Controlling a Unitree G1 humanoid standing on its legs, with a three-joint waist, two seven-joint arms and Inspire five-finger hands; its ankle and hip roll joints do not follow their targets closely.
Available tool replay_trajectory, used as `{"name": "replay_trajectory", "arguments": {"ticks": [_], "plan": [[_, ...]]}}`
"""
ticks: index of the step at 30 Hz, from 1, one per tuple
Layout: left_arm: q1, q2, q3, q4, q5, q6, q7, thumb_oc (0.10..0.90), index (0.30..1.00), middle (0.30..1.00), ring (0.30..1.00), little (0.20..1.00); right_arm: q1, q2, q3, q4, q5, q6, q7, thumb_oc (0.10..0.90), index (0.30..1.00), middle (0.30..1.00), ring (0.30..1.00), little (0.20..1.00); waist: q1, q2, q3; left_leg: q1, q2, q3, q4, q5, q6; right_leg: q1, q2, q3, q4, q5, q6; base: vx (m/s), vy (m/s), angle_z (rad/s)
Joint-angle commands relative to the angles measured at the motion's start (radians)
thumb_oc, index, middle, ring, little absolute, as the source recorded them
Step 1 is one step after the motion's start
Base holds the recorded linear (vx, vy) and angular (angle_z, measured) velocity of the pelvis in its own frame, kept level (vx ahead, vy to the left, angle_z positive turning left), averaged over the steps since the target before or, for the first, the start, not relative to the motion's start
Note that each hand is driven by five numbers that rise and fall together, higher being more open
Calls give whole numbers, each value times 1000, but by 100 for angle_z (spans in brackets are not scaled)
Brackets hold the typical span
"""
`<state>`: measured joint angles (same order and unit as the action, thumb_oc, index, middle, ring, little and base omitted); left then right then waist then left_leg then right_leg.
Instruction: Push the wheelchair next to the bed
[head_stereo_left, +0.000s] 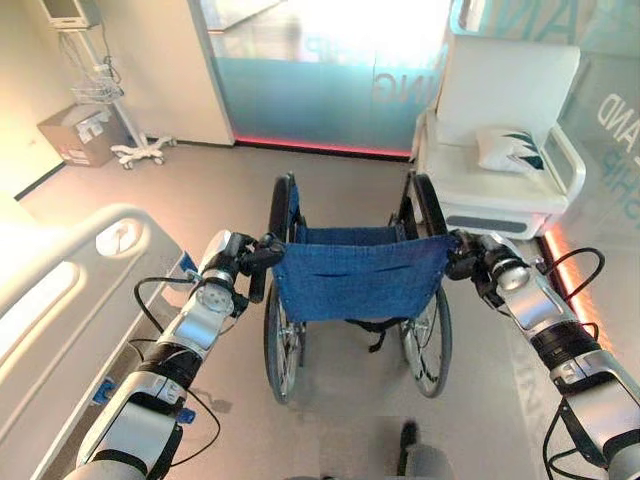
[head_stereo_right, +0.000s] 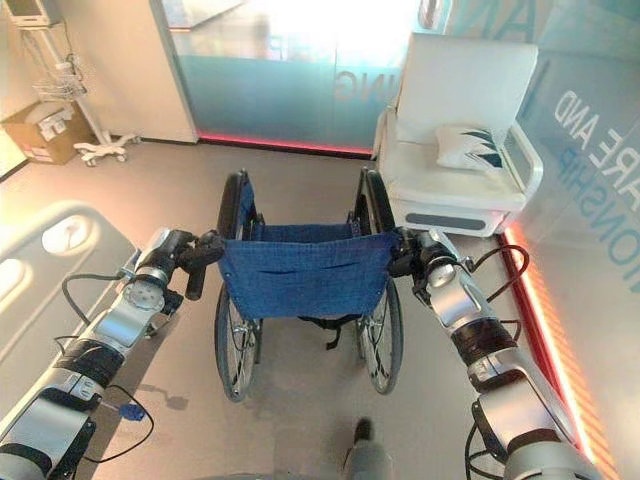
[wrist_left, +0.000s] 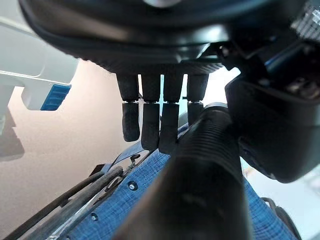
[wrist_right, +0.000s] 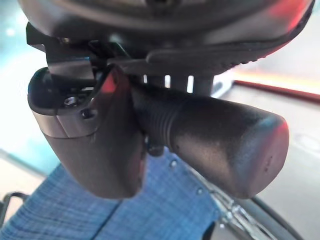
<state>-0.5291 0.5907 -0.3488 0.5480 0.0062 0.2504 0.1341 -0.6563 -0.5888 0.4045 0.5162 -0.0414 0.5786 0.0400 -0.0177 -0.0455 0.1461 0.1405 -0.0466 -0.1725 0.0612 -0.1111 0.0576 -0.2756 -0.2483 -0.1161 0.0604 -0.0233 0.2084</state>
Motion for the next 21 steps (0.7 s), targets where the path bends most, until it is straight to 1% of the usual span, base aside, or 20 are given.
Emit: {"name": "replay_trajectory", "arguments": {"ticks": [1, 2, 3, 4, 5, 6, 7, 8, 9, 10, 12, 13, 14, 15, 16, 17, 18, 19, 20, 21], "plan": [[-9, -26, -70, 31, 12, -27, -62, 400, 300, 300, 300, 300, -90, 17, 128, 16, 39, -113, 101, 400, 300, 300, 300, 300, 25, -8, 29, 63, 8, 62, 54, -68, -42, 64, 38, 16, -102, 286, -65, 268, -243, 94], [-8, -29, -69, 35, 10, -26, -56, 400, 300, 300, 300, 300, -94, 16, 134, 25, 47, -120, 99, 400, 300, 300, 300, 300, 24, -9, 25, 70, 16, 64, 61, -74, -47, 72, 40, 12, -105, 284, -64, 252, -220, 104], [1, -32, -70, 40, -16, -18, -39, 400, 300, 300, 300, 300, -103, 10, 152, 38, 67, -127, 100, 400, 300, 300, 300, 300, 23, -10, 10, 79, 43, 62, 76, -43, -72, 87, 53, 14, -44, 272, -68, 225, -168, 77], [6, -29, -73, 38, -33, -12, -36, 400, 300, 300, 300, 300, -106, 8, 160, 35, 79, -123, 104, 400, 300, 300, 300, 300, 24, -11, 6, 77, 55, 62, 85, -26, -81, 89, 58, 11, -10, 261, -71, 284, -191, 81], [8, -25, -74, 34, -35, 0, -40, 400, 300, 300, 300, 300, -109, 11, 170, 37, 86, -120, 111, 400, 300, 300, 300, 300, 26, -14, 5, 65, 72, 84, 92, 7, -91, 108, 64, -14, 1, 246, -83, 219, -144, 38], [8, -29, -74, 37, -26, 3, -41, 400, 300, 300, 300, 300, -108, 13, 172, 42, 86, -127, 113, 400, 300, 300, 300, 300, 27, -16, 5, 57, 74, 99, 92, 17, -92, 118, 65, -27, -6, 244, -88, 272, -188, 31], [9, -38, -70, 51, -19, 2, -34, 400, 300, 300, 300, 300, -103, 16, 176, 56, 79, -151, 115, 400, 300, 300, 300, 300, 27, -16, 3, 46, 81, 132, 70, 43, -98, 146, 76, -42, -32, 238, -97, 220, -165, 21], [0, -43, -64, 67, -19, -8, -30, 400, 300, 300, 300, 300, -107, 15, 175, 61, 75, -160, 116, 400, 300, 300, 300, 300, 26, -12, -2, 39, 86, 149, 40, 66, -106, 163, 86, -51, -51, 229, -102, 209, -159, 14], [-11, -45, -62, 83, -21, -16, -31, 400, 300, 300, 300, 300, -113, 16, 176, 65, 71, -163, 115, 400, 300, 300, 300, 300, 25, -9, -7, 37, 88, 162, 16, 76, -113, 172, 88, -61, -65, 226, -103, 105, -87, 10], [-14, -45, -62, 88, -22, -17, -31, 400, 300, 300, 300, 300, -115, 16, 176, 67, 71, -165, 115, 400, 300, 300, 300, 300, 25, -8, -9, 37, 89, 166, 9, 79, -115, 174, 88, -64, -69, 226, -103, 127, -135, 7], [-52, -56, -66, 133, -32, -17, -32, 400, 300, 300, 300, 300, -132, 22, 177, 94, 66, -175, 124, 400, 300, 300, 300, 300, 18, 4, -30, 46, 101, 171, -28, 124, -138, 189, 104, -83, -92, 211, -113, 165, -183, 26], [-55, -57, -65, 137, -33, -16, -33, 400, 300, 300, 300, 300, -132, 22, 178, 95, 65, -175, 128, 400, 300, 300, 300, 300, 16, 6, -35, 50, 105, 169, -25, 139, -143, 190, 108, -86, -95, 209, -116, 129, -144, 29], [-61, -58, -64, 146, -37, -16, -34, 400, 300, 300, 300, 300, -134, 21, 180, 101, 64, -178, 135, 400, 300, 300, 300, 300, 13, 9, -42, 54, 112, 165, -13, 169, -153, 191, 116, -90, -99, 206, -122, 116, -135, 23], [-66, -60, -64, 158, -44, -18, -36, 400, 300, 300, 300, 300, -137, 18, 182, 109, 64, -182, 143, 400, 300, 300, 300, 300, 9, 11, -51, 55, 120, 157, 12, 211, -163, 192, 127, -92, -103, 202, -132, 117, -138, 17], [-68, -62, -63, 163, -46, -19, -37, 400, 300, 300, 300, 300, -138, 16, 184, 113, 64, -184, 146, 400, 300, 300, 300, 300, 7, 12, -54, 55, 123, 153, 25, 228, -167, 193, 131, -93, -105, 200, -136, 132, -170, 9], [-73, -70, -67, 179, -48, -27, -37, 400, 300, 300, 300, 300, -139, 9, 189, 123, 65, -191, 157, 400, 300, 300, 300, 300, -3, 9, -65, 50, 142, 155, 102, 309, -184, 197, 142, -106, -113, 194, -153, 103, -135, 4], [-74, -73, -69, 183, -49, -29, -35, 400, 300, 300, 300, 300, -138, 8, 191, 125, 65, -191, 158, 400, 300, 300, 300, 300, -6, 7, -68, 49, 149, 159, 128, 327, -189, 199, 144, -112, -115, 192, -159, 142, -184, 7], [-76, -80, -76, 189, -54, -33, -29, 400, 300, 300, 300, 300, -132, 3, 195, 129, 65, -199, 154, 400, 300, 300, 300, 300, -12, -2, -72, 34, 163, 175, 192, 366, -197, 208, 145, -125, -117, 185, -172, 250, -261, 10], [-71, -85, -79, 181, -59, -33, -35, 400, 300, 300, 300, 300, -115, -8, 196, 121, 78, -197, 137, 400, 300, 300, 300, 300, -8, -27, -64, -34, 157, 205, 296, 387, -195, 243, 141, -131, -121, 169, -191, 236, -242, 21], [-70, -85, -80, 179, -59, -33, -36, 400, 300, 300, 300, 300, -113, -9, 195, 119, 79, -196, 135, 400, 300, 300, 300, 300, -7, -26, -62, -43, 159, 205, 311, 381, -196, 246, 144, -132, -121, 167, -192, 368, -273, 34]]}}
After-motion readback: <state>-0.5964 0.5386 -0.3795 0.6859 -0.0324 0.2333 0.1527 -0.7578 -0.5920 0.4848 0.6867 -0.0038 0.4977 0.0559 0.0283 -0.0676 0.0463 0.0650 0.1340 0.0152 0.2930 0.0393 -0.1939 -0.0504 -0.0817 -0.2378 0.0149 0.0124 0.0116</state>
